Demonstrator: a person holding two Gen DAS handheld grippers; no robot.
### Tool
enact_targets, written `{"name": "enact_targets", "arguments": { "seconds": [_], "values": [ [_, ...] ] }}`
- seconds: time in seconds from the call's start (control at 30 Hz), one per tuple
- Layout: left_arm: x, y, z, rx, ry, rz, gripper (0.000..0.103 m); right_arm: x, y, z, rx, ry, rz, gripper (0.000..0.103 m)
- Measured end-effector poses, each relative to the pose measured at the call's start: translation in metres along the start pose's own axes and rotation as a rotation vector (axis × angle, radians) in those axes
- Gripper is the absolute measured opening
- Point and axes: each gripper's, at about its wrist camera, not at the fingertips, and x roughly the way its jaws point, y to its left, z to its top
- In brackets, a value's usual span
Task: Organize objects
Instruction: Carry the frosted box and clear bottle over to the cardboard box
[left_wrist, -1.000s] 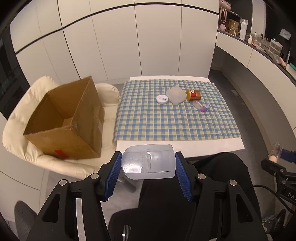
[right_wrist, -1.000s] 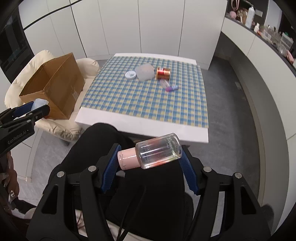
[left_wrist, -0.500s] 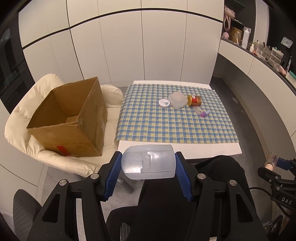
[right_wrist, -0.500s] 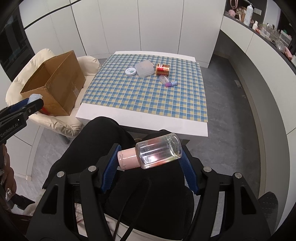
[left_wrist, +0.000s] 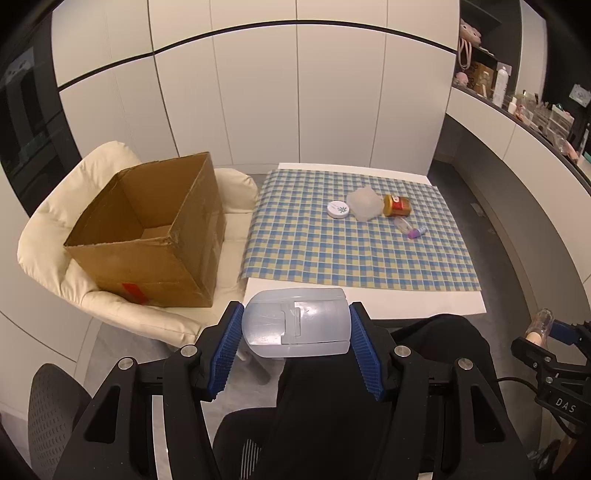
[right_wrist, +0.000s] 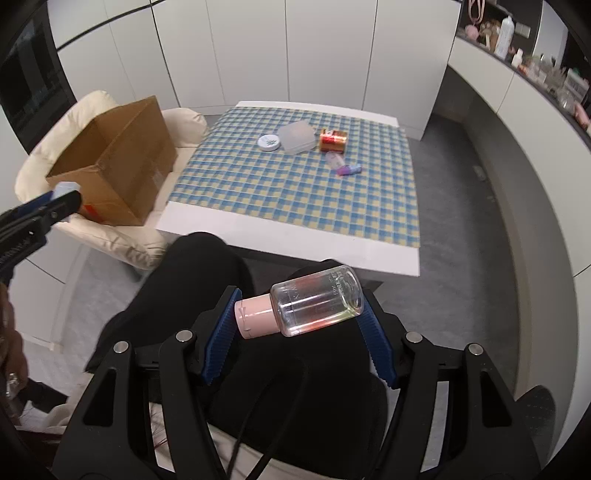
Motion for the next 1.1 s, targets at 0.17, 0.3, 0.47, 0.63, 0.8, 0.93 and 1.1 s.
{"name": "enact_targets", "arguments": {
  "seconds": [0.17, 0.3, 0.47, 0.63, 0.8, 0.93, 1.1],
  "values": [
    [-0.001, 0.007, -0.003, -0.017, -0.003, 0.017, 0.058, 0.002, 0.007, 0.003, -0.024, 0.0, 0.01, 0.066],
    [-0.001, 0.013, -0.005, -0.035, 0.007, 0.025, 0.058, 0.003, 0.013, 0.004, -0.046, 0.007, 0.022, 0.066],
    [-0.003, 0.025, -0.012, -0.054, 0.013, 0.05, 0.058, 0.006, 0.025, 0.007, -0.071, 0.012, 0.045, 0.066],
    [-0.007, 0.045, -0.017, -0.093, 0.017, 0.084, 0.058, 0.012, 0.041, 0.01, -0.104, 0.023, 0.074, 0.066],
    [-0.011, 0.069, -0.026, -0.137, 0.02, 0.135, 0.058, 0.015, 0.066, 0.018, -0.163, 0.016, 0.108, 0.066],
    [-0.014, 0.09, -0.036, -0.191, 0.034, 0.174, 0.058, 0.017, 0.089, 0.026, -0.219, 0.014, 0.139, 0.066],
    [-0.02, 0.121, -0.05, -0.259, 0.041, 0.228, 0.058, 0.02, 0.121, 0.033, -0.291, 0.014, 0.174, 0.066]
  ]
}}
